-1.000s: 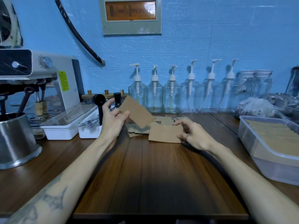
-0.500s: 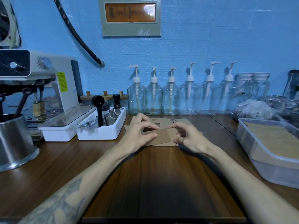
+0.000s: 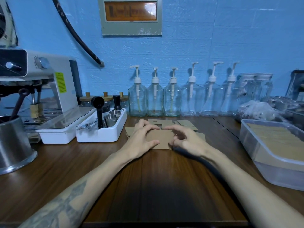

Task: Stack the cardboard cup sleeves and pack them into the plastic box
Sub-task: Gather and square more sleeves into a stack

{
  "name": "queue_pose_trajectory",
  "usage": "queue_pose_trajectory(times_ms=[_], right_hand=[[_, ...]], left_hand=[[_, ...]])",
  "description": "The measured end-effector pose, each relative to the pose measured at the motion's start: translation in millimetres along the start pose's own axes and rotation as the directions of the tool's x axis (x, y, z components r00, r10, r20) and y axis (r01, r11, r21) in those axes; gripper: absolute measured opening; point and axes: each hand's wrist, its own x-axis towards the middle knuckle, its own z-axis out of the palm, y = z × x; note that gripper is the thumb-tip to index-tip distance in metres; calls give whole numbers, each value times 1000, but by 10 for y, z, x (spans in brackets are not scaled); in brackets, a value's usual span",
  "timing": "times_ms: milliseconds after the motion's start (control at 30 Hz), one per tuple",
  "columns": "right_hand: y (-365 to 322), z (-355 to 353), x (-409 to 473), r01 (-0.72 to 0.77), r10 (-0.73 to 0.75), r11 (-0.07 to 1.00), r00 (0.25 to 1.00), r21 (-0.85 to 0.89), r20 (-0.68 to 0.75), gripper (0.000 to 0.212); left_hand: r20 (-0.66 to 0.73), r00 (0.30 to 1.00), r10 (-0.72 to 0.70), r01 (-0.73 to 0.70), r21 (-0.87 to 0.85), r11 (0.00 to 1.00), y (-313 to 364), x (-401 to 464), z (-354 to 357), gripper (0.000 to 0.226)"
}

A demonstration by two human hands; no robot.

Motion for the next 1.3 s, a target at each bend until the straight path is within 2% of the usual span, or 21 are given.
queue_pose_trajectory(times_ms=[67, 200, 300, 400, 533, 667, 833, 1000, 1067, 1167, 1233, 1300], right_hand=[[20, 16, 20, 20, -21, 998, 999, -66, -29, 40], [71, 37, 49, 28, -42, 985, 996, -170, -85, 42], [118, 48, 62, 8, -28, 986, 993, -169, -116, 43], [163, 40, 89, 3, -27, 986, 990, -170, -139, 43], [165, 29, 78, 40, -61, 982, 992, -184, -113, 44], [144, 37, 66, 47, -71, 979, 991, -199, -113, 41], [147, 39, 70, 38, -63, 981, 990, -188, -128, 39], [140, 42, 89, 24, -43, 986, 993, -166, -112, 36], [139, 21, 85, 15, -33, 985, 994, -171, -104, 36], [151, -66, 61, -17, -9, 982, 991, -190, -134, 36], [175, -133, 49, -40, 10, 980, 988, -197, -151, 35], [215, -188, 47, -62, 29, 977, 986, -203, -164, 33]], left_hand=[[-19, 999, 27, -27, 9, 1000, 4, 9, 3, 38], [-22, 998, 54, -52, 60, 997, -28, 25, -39, 33], [58, 996, 70, -78, 143, 987, -98, 34, -92, 46], [78, 996, 43, -47, 58, 997, -168, 28, -154, 50], [53, 999, -10, 15, -85, 996, -169, -7, -123, 43], [20, 1000, -23, 24, -55, 998, -118, -35, -47, 40], [67, 997, 43, -43, -12, 999, -106, -47, -23, 42], [51, 998, 36, -35, -12, 999, -114, -33, -31, 37], [11, 1000, 6, -5, -42, 999, -135, -8, -73, 33], [-173, 979, -104, 84, -121, 989, -202, 84, -216, 25], [-266, 950, -164, 150, -72, 986, -280, 149, -328, 24], [-232, 952, -199, 216, 50, 975, -380, 206, -394, 31]])
